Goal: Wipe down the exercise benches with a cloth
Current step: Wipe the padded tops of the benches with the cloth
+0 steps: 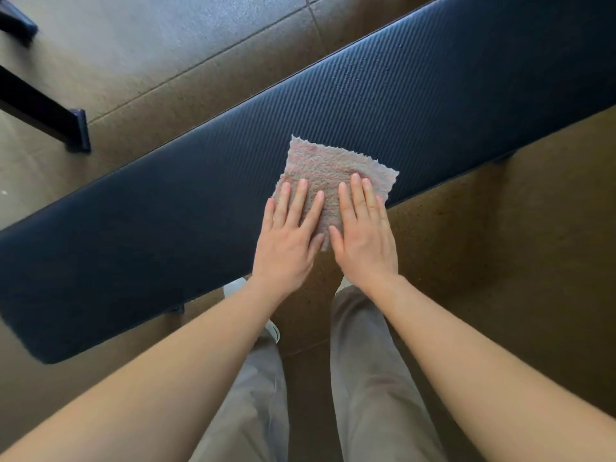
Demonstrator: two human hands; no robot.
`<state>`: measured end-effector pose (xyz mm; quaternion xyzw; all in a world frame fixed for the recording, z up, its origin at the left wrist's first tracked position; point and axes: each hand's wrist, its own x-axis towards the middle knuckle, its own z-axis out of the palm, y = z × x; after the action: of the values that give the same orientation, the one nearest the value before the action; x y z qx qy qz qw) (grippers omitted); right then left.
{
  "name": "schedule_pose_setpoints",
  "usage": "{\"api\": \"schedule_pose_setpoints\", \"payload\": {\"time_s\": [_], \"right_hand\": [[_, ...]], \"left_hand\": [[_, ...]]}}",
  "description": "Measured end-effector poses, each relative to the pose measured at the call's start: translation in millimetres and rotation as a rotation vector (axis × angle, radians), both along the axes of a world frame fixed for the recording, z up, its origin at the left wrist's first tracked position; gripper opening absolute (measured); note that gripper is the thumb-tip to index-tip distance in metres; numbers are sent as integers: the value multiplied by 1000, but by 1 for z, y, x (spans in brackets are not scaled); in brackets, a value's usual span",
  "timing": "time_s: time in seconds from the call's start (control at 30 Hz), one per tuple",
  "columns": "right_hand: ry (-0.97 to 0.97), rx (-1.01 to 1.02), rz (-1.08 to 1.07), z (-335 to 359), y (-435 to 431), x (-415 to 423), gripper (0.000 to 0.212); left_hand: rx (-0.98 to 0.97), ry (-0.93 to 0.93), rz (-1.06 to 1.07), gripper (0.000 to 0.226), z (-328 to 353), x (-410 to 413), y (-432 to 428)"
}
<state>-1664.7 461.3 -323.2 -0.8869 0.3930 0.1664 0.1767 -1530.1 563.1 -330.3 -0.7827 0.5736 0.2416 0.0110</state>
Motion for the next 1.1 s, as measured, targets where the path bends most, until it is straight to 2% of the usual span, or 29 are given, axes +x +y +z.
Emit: {"api": "schedule_pose_setpoints", "payload": {"time_s": [0.13, 0.27, 0.5, 0.83, 0.97, 1.1], "right_hand": [[-20, 64, -132, 3, 24, -14, 72], [-46, 50, -147, 0, 14, -10, 66], [-48, -29, -96, -11, -70, 20, 69], [4, -67, 74, -13, -230, 76, 74], [13, -58, 113, -11, -249, 76, 75], [15, -79, 98, -8, -234, 63, 74]], "left_hand": [[19, -13, -30, 65, 1, -14, 7], [-5, -33, -59, 58, -1, -7, 3], [8, -81, -128, 59, -1, 28, -79], [71, -63, -14, 67, -6, 75, -228], [142, -12, 13, 69, -2, 79, -246], [117, -86, -44, 71, -2, 66, -229]]}}
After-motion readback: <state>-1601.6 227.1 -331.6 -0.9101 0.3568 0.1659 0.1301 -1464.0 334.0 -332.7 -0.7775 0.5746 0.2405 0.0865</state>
